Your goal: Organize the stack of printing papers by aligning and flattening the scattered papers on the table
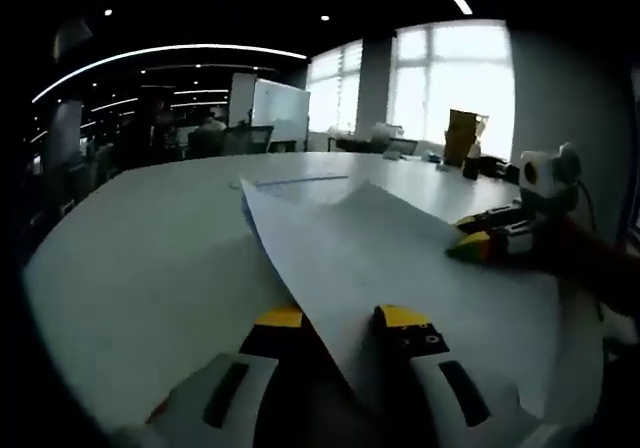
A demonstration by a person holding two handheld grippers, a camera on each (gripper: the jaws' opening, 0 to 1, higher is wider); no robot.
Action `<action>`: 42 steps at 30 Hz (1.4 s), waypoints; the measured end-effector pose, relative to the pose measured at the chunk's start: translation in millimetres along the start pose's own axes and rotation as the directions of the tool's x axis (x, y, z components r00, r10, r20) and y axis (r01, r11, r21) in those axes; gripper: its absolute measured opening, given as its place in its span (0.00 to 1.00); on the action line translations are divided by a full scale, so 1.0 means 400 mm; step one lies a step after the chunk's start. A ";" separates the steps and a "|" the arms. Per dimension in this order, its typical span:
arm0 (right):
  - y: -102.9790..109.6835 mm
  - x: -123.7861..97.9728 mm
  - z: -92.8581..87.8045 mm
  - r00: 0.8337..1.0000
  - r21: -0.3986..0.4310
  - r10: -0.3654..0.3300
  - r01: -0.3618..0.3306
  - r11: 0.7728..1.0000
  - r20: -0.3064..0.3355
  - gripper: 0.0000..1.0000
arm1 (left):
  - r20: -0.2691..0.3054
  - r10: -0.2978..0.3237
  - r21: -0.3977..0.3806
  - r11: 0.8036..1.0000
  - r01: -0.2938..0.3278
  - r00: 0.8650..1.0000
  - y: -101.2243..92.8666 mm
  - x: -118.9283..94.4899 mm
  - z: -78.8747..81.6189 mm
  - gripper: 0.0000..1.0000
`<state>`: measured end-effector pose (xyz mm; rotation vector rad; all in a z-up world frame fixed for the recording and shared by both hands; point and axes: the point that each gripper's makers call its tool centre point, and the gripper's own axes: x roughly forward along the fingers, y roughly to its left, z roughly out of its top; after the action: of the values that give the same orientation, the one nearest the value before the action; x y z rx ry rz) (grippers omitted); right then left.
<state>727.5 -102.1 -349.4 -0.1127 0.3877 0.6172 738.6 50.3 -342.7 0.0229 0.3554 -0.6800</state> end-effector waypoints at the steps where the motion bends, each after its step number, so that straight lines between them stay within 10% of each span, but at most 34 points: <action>1: -0.001 0.000 0.000 1.000 0.002 -0.003 0.003 1.000 0.000 0.19 | 0.000 0.005 0.003 1.000 -0.005 1.000 0.001 0.000 0.000 0.31; 42: 0.008 -0.008 0.023 0.999 0.078 -0.007 0.003 0.997 0.052 0.34 | 0.089 0.040 -0.089 0.995 -0.032 0.995 0.028 -0.018 0.037 0.55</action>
<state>726.1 -99.1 -339.7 -0.0235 0.3606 0.5986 745.1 61.6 -327.4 -0.0849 0.2964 -0.6269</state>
